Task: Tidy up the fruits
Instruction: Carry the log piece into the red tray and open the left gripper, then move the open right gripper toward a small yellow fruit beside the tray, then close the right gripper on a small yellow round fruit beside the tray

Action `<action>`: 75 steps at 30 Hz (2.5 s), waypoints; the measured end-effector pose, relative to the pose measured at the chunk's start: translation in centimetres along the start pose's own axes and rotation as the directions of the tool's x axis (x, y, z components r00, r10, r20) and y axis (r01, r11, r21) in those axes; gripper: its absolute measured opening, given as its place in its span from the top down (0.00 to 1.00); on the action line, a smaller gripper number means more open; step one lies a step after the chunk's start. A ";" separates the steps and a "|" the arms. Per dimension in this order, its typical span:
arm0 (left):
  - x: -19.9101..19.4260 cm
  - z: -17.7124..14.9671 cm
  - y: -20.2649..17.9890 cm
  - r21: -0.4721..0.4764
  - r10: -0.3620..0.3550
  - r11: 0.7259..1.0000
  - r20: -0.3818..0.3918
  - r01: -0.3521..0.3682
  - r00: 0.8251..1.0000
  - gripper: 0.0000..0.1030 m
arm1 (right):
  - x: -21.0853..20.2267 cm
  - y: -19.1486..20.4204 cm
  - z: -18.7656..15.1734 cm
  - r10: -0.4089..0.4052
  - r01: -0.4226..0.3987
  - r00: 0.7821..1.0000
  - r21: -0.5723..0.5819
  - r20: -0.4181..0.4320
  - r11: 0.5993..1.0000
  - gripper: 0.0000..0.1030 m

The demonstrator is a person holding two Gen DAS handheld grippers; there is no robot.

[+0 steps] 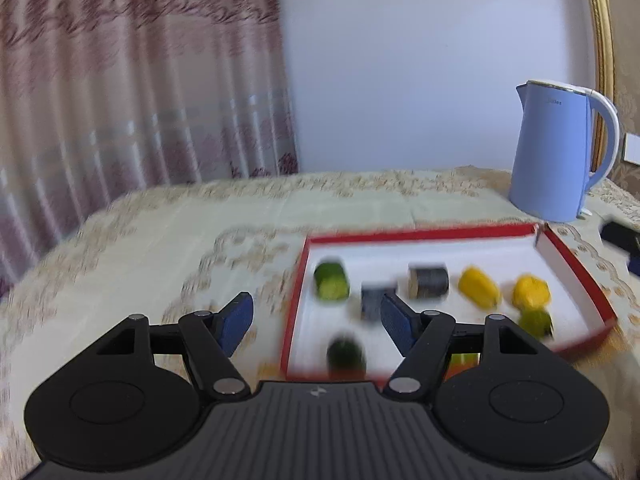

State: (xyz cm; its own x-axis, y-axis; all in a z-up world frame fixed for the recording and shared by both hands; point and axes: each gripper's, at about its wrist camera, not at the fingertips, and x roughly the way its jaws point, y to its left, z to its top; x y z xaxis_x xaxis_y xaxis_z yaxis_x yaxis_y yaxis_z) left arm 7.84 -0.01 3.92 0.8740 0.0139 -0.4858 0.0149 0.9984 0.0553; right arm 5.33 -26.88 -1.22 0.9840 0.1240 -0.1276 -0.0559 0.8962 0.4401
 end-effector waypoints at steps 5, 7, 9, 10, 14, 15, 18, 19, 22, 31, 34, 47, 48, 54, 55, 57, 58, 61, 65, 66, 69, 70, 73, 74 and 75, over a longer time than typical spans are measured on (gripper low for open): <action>-1.3 -3.5 0.1 -0.022 0.003 1.000 -0.032 -0.004 0.999 0.29 | -1.3 1.8 0.4 -0.041 0.041 0.999 -0.090 0.006 0.995 0.00; -1.5 -4.3 -0.4 0.010 0.014 1.000 -0.009 -0.014 1.000 0.25 | -1.9 3.1 0.3 -0.083 0.078 0.996 -0.155 -0.028 0.985 0.00; -1.6 -4.7 -1.0 0.034 0.026 0.999 0.012 -0.026 1.000 0.16 | -2.7 4.5 -0.1 -0.091 0.073 0.993 -0.215 -0.078 0.974 0.00; -1.6 -5.0 -1.2 0.037 0.018 0.999 0.023 -0.019 1.000 0.15 | -3.0 5.0 -0.4 -0.085 0.058 0.991 -0.241 -0.104 0.969 0.00; -1.5 -5.7 -1.5 0.037 -0.009 0.999 0.039 0.007 0.999 0.14 | -3.9 7.2 -1.7 -0.119 0.054 0.981 -0.380 -0.150 0.923 0.00; -1.4 -5.9 -1.5 0.036 -0.003 0.999 0.038 0.001 0.999 0.14 | -4.1 7.6 -2.0 -0.122 0.048 0.980 -0.410 -0.155 0.911 0.00; -0.8 -6.1 -1.4 0.031 0.004 1.000 0.019 -0.005 1.000 0.14 | -4.6 8.5 -2.8 -0.130 0.043 0.979 -0.461 -0.158 0.886 0.00; -0.7 -6.1 -1.3 0.022 0.002 1.000 0.015 -0.003 1.000 0.14 | -4.7 8.7 -3.0 -0.130 0.041 0.979 -0.471 -0.158 0.881 0.01; -0.6 -6.2 -1.0 0.008 0.007 1.000 0.006 -0.007 1.000 0.14 | -4.4 9.0 -3.6 -0.137 0.030 0.974 -0.491 -0.182 0.871 0.07; 0.0 -6.2 -0.7 -0.007 -0.002 1.000 -0.033 0.001 0.999 0.14 | -2.5 8.4 -4.7 -0.156 -0.003 0.944 -0.478 -0.292 0.879 0.38; 0.1 -6.2 -0.5 -0.020 -0.008 1.000 -0.042 0.007 0.999 0.14 | -1.8 8.0 -4.8 -0.158 -0.009 0.932 -0.456 -0.327 0.890 0.58; 0.4 -6.3 -0.3 -0.036 -0.029 0.999 -0.063 0.026 0.998 0.14 | 0.3 8.7 -5.5 -0.175 -0.016 0.907 -0.446 -0.383 0.895 0.72; 0.4 -6.3 -0.3 -0.037 -0.029 0.999 -0.063 0.026 0.998 0.14 | 0.5 8.7 -5.6 -0.173 -0.017 0.905 -0.439 -0.389 0.898 0.72; 0.4 -6.3 -0.2 -0.041 -0.036 0.999 -0.070 0.034 0.997 0.14 | 1.1 9.2 -5.8 -0.200 -0.001 0.897 -0.454 -0.395 0.891 0.72; 0.5 -6.3 -0.2 -0.042 -0.037 0.999 -0.070 0.034 0.997 0.14 | 1.0 9.3 -5.8 -0.204 0.000 0.896 -0.459 -0.393 0.888 0.72; 0.5 -6.3 -0.1 -0.046 -0.039 0.998 -0.072 0.035 0.997 0.14 | 1.0 9.3 -5.9 -0.207 0.002 0.895 -0.461 -0.395 0.888 0.70; 0.5 -6.3 -0.1 -0.048 -0.040 0.998 -0.074 0.036 0.996 0.14 | 1.0 9.3 -6.0 -0.208 -0.001 0.892 -0.461 -0.401 0.887 0.69; 0.6 -6.3 -0.1 -0.051 -0.042 0.998 -0.078 0.038 0.996 0.14 | 1.3 9.0 -6.1 -0.215 0.008 0.889 -0.457 -0.403 0.889 0.69; 0.6 -6.3 -0.1 -0.049 -0.039 0.998 -0.078 0.035 0.996 0.14 | 1.3 8.6 -6.0 -0.203 0.003 0.889 -0.440 -0.410 0.898 0.73; 0.6 -6.3 -0.1 -0.048 -0.037 0.998 -0.078 0.034 0.996 0.14 | 1.0 8.6 -5.9 -0.201 0.002 0.891 -0.440 -0.406 0.898 0.73; 0.6 -6.3 -0.1 -0.047 -0.043 0.998 -0.074 0.039 0.996 0.14 | -0.2 8.6 -5.3 -0.184 0.001 0.907 -0.434 -0.379 0.901 0.73; 0.4 -6.3 -0.1 -0.047 -0.045 0.998 -0.067 0.042 0.997 0.14 | -0.8 8.6 -4.9 -0.177 0.002 0.913 -0.431 -0.367 0.902 0.73; 0.1 -6.2 -0.5 -0.031 -0.065 0.998 -0.049 0.063 0.997 0.14 | -2.3 8.4 -3.9 -0.164 0.007 0.928 -0.424 -0.335 0.906 0.73; -0.2 -6.1 -0.8 -0.021 -0.069 0.997 -0.044 0.068 0.997 0.14 | -2.7 8.2 -3.6 -0.159 0.008 0.932 -0.419 -0.326 0.908 0.73; -0.5 -6.0 -1.1 -0.014 -0.078 0.997 -0.042 0.077 0.996 0.14 | -3.1 8.1 -3.4 -0.152 0.007 0.935 -0.413 -0.319 0.911 0.73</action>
State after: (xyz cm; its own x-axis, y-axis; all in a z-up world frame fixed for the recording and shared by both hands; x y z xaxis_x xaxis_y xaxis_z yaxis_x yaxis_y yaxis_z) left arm 4.53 -0.80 -1.15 0.8491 -0.0612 -0.5247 0.0755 0.9971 0.0059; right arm 1.25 -18.57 -0.26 0.8751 0.1153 -0.4700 -0.1134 0.9930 0.0324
